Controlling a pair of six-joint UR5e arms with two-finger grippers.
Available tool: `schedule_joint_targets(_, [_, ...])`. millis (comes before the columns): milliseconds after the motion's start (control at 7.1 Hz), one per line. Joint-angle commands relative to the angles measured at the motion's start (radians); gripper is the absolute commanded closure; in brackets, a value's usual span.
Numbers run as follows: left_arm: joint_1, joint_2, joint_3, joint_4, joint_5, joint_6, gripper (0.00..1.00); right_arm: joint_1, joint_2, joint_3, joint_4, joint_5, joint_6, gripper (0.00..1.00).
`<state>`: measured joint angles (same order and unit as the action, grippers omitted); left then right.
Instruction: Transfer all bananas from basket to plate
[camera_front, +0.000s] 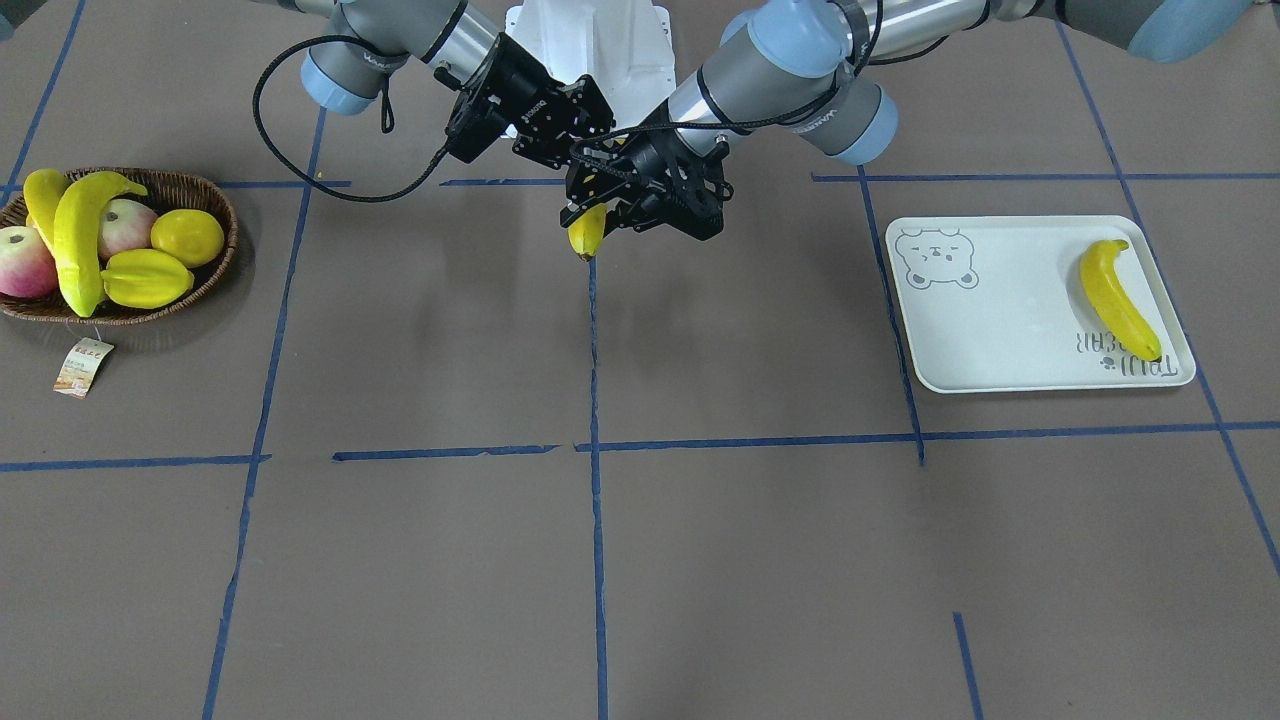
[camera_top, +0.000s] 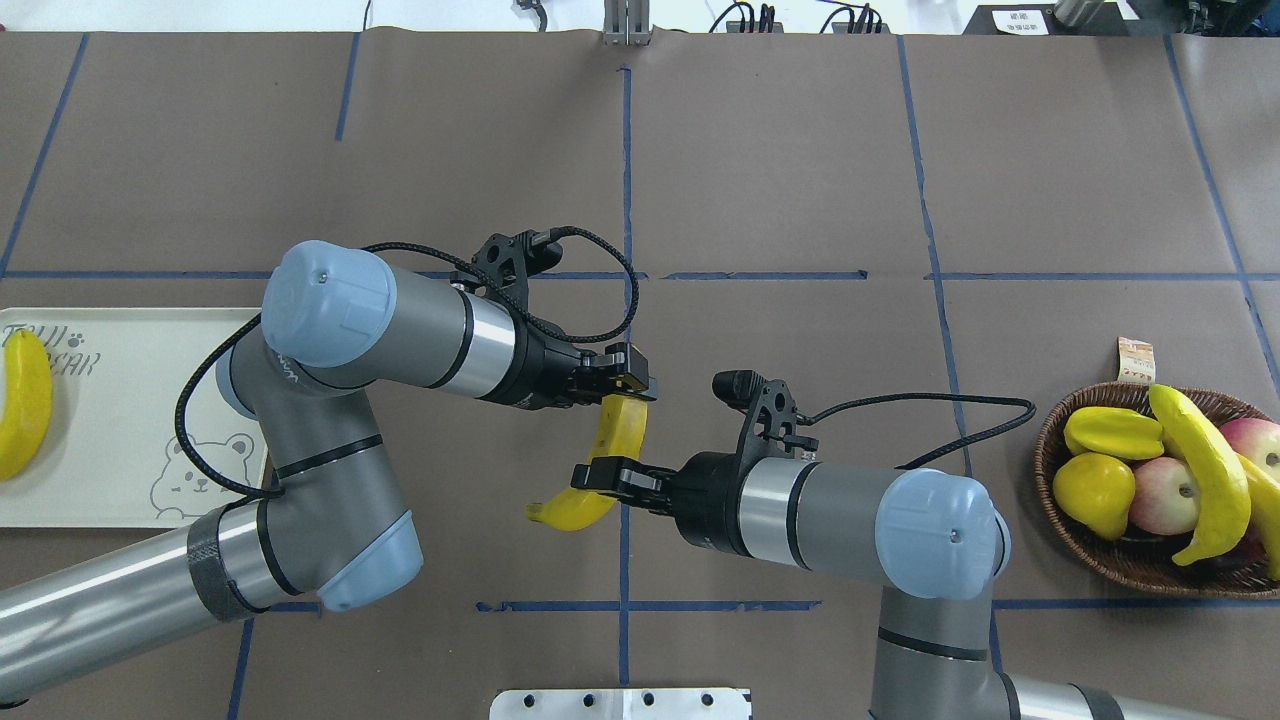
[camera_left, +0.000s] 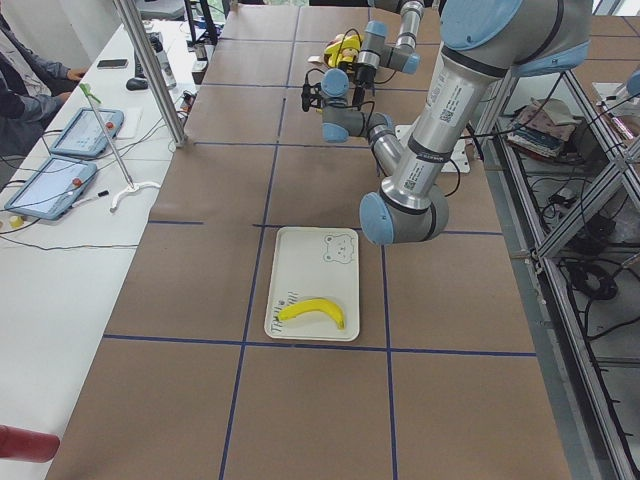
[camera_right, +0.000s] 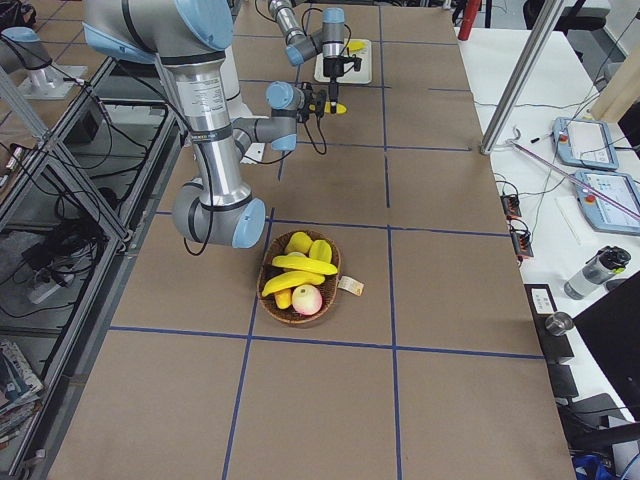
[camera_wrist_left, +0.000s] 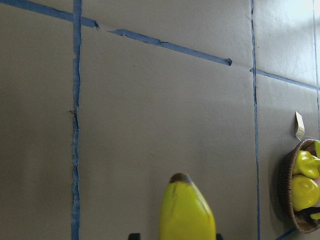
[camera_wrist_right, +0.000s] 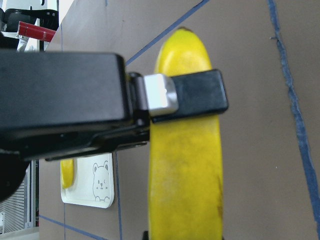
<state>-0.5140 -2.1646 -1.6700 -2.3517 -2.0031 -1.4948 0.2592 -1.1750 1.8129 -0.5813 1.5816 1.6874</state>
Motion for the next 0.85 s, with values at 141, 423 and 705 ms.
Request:
schedule_joint_targets(141, [0.000,0.000,-0.011,0.000,0.000,-0.005,0.98,0.000,0.001,-0.001,0.000,0.000,0.000,0.61])
schedule_joint_targets(423, [-0.003,0.003,-0.011,0.002,0.000,-0.005,1.00,0.008,0.001,0.009,-0.008,-0.009,0.000,0.00])
schedule_joint_targets(705, [-0.017,0.008,-0.010,0.002,0.000,-0.002,1.00,0.020,-0.011,0.069,-0.058,0.000,-0.002,0.00])
